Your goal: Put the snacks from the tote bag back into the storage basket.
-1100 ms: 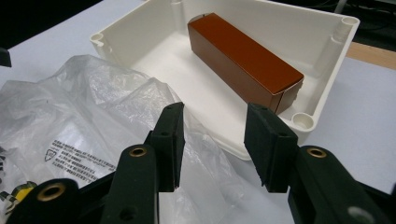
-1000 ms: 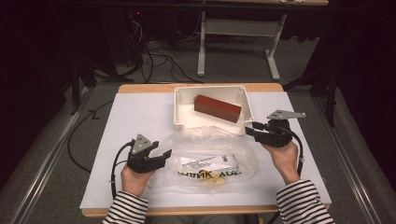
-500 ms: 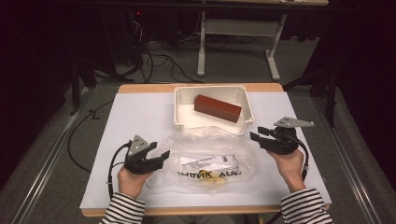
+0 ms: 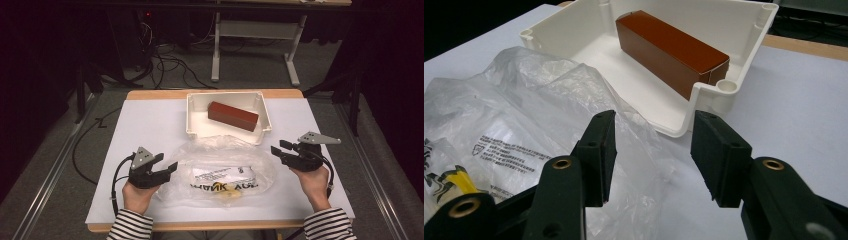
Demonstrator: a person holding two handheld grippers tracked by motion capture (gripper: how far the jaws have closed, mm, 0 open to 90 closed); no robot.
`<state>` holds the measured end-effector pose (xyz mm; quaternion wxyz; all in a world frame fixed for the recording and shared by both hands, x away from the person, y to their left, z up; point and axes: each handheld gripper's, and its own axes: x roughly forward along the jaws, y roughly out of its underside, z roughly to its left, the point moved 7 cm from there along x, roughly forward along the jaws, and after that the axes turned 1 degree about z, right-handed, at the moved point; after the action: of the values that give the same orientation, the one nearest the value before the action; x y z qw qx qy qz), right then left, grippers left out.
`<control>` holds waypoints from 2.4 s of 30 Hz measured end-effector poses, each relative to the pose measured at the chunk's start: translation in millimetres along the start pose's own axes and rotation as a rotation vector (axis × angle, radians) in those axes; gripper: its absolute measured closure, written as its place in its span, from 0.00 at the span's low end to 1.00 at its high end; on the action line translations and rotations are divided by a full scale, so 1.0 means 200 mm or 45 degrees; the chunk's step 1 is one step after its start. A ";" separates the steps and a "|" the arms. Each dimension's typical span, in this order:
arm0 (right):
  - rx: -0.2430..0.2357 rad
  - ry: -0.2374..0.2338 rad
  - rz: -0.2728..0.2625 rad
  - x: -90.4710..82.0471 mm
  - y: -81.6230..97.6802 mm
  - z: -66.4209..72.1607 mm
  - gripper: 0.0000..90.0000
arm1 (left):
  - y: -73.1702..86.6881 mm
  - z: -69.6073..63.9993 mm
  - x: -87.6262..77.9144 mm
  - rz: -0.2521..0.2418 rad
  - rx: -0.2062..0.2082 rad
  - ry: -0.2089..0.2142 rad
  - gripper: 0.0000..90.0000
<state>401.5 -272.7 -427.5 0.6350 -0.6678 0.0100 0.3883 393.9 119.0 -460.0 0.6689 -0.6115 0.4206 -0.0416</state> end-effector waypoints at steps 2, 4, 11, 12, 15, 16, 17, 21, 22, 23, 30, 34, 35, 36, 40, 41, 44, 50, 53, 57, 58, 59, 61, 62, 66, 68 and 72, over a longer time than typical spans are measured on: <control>-0.002 0.006 -0.008 0.00 0.01 -0.01 0.57 | 0.01 0.00 0.00 -0.005 0.004 0.001 0.42; 0.011 0.008 -0.022 0.00 0.02 -0.01 0.54 | 0.01 0.00 0.00 -0.003 0.010 0.005 0.41; -0.005 0.025 -0.040 0.00 0.07 -0.02 0.50 | 0.02 0.02 -0.01 -0.013 0.014 -0.014 0.40; -0.007 0.028 -0.043 -0.01 0.07 -0.03 0.49 | 0.03 0.02 -0.01 -0.014 0.013 -0.015 0.39; -0.009 0.042 -0.045 -0.01 0.09 -0.04 0.48 | 0.04 0.03 -0.01 -0.012 0.012 -0.027 0.39; -0.008 0.042 -0.047 -0.01 0.10 -0.04 0.48 | 0.04 0.04 -0.01 -0.013 0.011 -0.033 0.39; -0.018 0.040 -0.050 -0.01 0.10 -0.04 0.47 | 0.05 0.04 -0.02 -0.015 0.006 -0.035 0.39; -0.039 0.049 -0.063 -0.01 0.14 -0.05 0.45 | 0.06 0.06 -0.02 -0.026 -0.015 -0.051 0.39; -0.034 0.049 -0.061 -0.01 0.14 -0.05 0.45 | 0.06 0.07 -0.02 -0.027 -0.019 -0.053 0.40; -0.035 0.052 -0.059 -0.01 0.15 -0.05 0.45 | 0.06 0.07 -0.02 -0.025 -0.022 -0.055 0.40; -0.001 0.085 -0.045 0.00 0.19 -0.08 0.46 | 0.07 0.11 -0.02 -0.027 -0.062 -0.086 0.40; 0.029 0.104 -0.032 0.01 0.23 -0.12 0.46 | 0.08 0.14 -0.02 -0.026 -0.077 -0.117 0.40; 0.038 0.111 -0.028 0.01 0.24 -0.13 0.46 | 0.08 0.15 -0.02 -0.027 -0.087 -0.118 0.40; 0.039 0.116 -0.031 0.01 0.25 -0.13 0.47 | 0.08 0.15 -0.02 -0.030 -0.091 -0.120 0.40; 0.057 0.135 -0.031 0.02 0.27 -0.15 0.47 | 0.08 0.17 -0.02 -0.042 -0.100 -0.136 0.39; 0.064 0.139 -0.033 0.02 0.27 -0.16 0.47 | 0.08 0.17 -0.02 -0.045 -0.104 -0.142 0.39; 0.066 0.144 -0.028 0.02 0.28 -0.17 0.47 | 0.09 0.20 -0.02 -0.044 -0.118 -0.153 0.39; 0.095 0.163 -0.027 0.03 0.30 -0.20 0.47 | 0.10 0.23 0.00 -0.039 -0.140 -0.177 0.38; 0.101 0.168 -0.017 0.05 0.32 -0.22 0.47 | 0.11 0.25 0.01 -0.040 -0.154 -0.188 0.38; 0.115 0.174 -0.008 0.07 0.34 -0.24 0.48 | 0.12 0.26 0.02 -0.032 -0.161 -0.204 0.38; 0.125 0.175 -0.007 0.07 0.34 -0.24 0.48 | 0.12 0.27 0.03 -0.029 -0.161 -0.211 0.38; 0.126 0.173 -0.009 0.07 0.35 -0.24 0.48 | 0.13 0.28 0.03 -0.026 -0.159 -0.220 0.38; 0.136 0.177 -0.003 0.08 0.35 -0.25 0.48 | 0.13 0.28 0.03 -0.032 -0.162 -0.229 0.38; 0.137 0.181 -0.004 0.08 0.35 -0.25 0.48 | 0.13 0.29 0.04 -0.030 -0.162 -0.236 0.38; 0.139 0.187 -0.007 0.09 0.35 -0.26 0.48 | 0.14 0.31 0.04 -0.038 -0.179 -0.247 0.38; 0.130 0.190 -0.002 0.09 0.35 -0.27 0.48 | 0.14 0.31 0.05 -0.033 -0.182 -0.252 0.38; 0.136 0.205 0.008 0.11 0.36 -0.28 0.48 | 0.15 0.32 0.07 -0.024 -0.180 -0.261 0.38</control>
<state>407.8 -323.6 -505.8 0.6657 -0.6619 0.0840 0.3343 428.9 168.7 -498.6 0.6633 -0.6620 0.3461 0.0446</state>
